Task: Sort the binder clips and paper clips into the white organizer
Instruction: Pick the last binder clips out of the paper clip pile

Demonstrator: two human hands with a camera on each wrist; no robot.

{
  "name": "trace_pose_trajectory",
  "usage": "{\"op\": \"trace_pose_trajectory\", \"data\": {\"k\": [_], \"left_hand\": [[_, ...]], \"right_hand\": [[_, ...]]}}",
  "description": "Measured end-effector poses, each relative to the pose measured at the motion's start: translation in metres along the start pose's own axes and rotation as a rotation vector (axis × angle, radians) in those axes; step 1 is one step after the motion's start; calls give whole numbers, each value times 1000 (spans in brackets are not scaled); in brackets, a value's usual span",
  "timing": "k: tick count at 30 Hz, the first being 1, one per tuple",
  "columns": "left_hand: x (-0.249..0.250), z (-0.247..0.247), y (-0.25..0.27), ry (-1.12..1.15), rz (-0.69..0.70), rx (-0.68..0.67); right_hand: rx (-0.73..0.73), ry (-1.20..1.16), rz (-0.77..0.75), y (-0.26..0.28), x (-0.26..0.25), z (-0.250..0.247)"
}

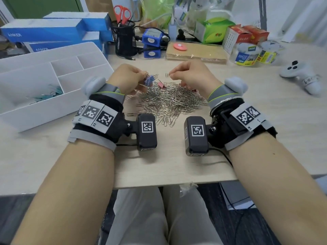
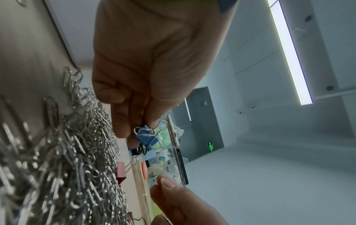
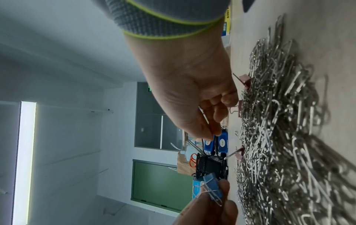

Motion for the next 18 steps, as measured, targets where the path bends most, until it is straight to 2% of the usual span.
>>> {"op": "trace_pose_trajectory", "data": {"k": [6, 12, 15, 18], "left_hand": [[2, 1, 3, 171, -32, -7], [2, 5, 4, 191, -143, 18], [2, 8, 6, 201, -148, -12], [2, 8, 5, 239, -65, -28]], "right_hand": [[23, 31, -8, -1, 1, -3], [202, 54, 76, -7, 11, -25], [121, 140, 147, -6, 18, -29], [11, 178, 161, -4, 21, -21]]}}
Point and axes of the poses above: each hand's wrist, its own y-axis away from the middle knuckle, its own z-axis out of the palm, x = y × z, the point moved 3 cm from there along -y, towards the middle knuckle, and after that the axes turned 5 degrees about x, right-handed, at the moved point
